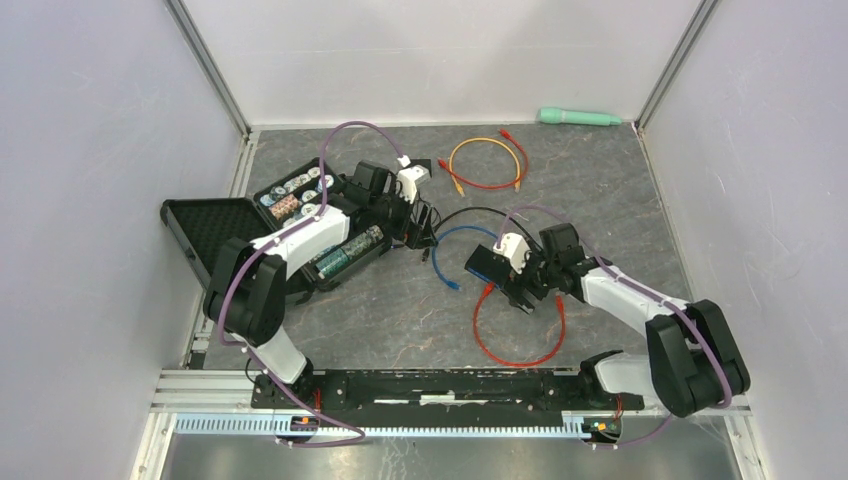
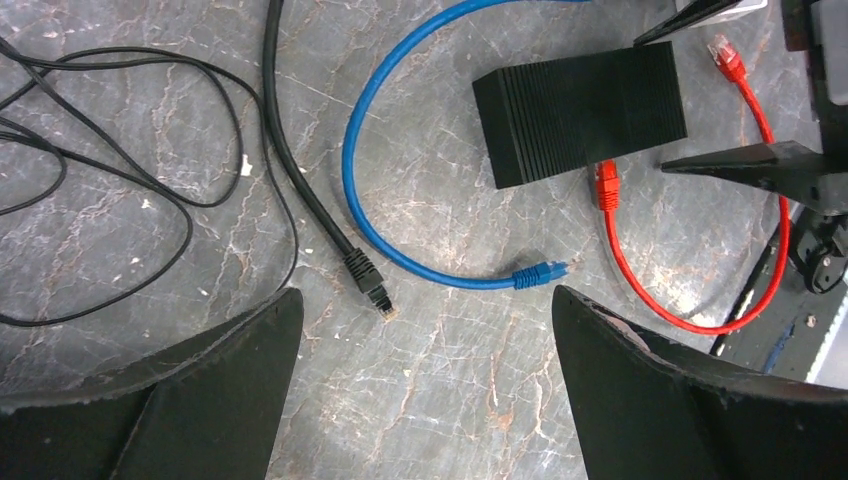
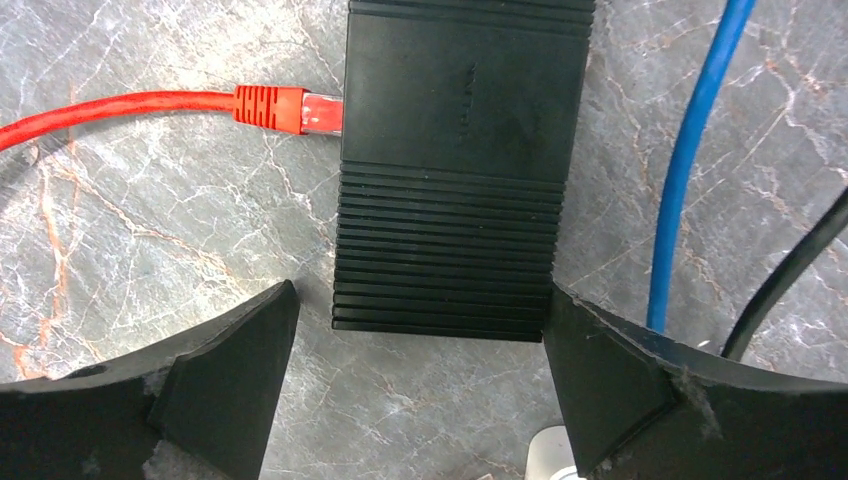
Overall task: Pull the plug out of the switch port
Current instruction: Pull the connector from the switch port.
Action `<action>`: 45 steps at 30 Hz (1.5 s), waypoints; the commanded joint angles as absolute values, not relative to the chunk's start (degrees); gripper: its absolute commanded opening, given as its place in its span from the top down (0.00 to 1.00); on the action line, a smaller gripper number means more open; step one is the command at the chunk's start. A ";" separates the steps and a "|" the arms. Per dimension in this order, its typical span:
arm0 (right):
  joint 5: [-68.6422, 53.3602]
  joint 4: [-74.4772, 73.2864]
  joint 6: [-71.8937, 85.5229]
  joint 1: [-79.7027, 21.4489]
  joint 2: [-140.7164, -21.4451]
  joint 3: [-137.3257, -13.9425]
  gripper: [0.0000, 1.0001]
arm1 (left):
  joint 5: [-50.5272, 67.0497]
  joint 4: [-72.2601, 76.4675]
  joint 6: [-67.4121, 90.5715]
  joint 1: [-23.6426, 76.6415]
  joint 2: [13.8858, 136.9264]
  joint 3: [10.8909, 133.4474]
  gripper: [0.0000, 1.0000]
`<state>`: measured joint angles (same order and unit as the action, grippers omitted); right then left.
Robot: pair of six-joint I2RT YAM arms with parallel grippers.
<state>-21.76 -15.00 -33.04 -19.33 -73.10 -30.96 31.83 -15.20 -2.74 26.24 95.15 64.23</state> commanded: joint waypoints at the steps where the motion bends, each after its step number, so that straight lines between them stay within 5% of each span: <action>1: -21.26 -12.82 -31.59 -19.90 -75.06 -33.74 0.06 | 36.32 -9.65 1.03 27.17 94.31 61.66 0.00; 18: -20.02 -9.40 -28.56 -20.03 -79.98 -34.97 0.29 | 39.25 5.36 10.93 38.49 99.14 56.28 0.05; 23: -21.65 -9.67 -28.41 -20.02 -79.20 -35.46 0.50 | 40.51 11.40 17.10 40.38 101.54 55.81 0.07; 28: -24.08 -9.52 -28.22 -19.95 -77.88 -35.29 0.84 | 44.63 20.74 26.41 40.34 104.57 54.05 0.14; 32: -24.58 -9.10 -27.69 -19.96 -77.41 -35.16 0.99 | 44.62 25.66 31.31 40.34 106.22 52.44 0.19; 45: -30.78 -8.44 -25.05 -18.02 -78.88 -36.39 1.00 | 42.21 32.77 39.92 40.43 110.11 49.65 0.31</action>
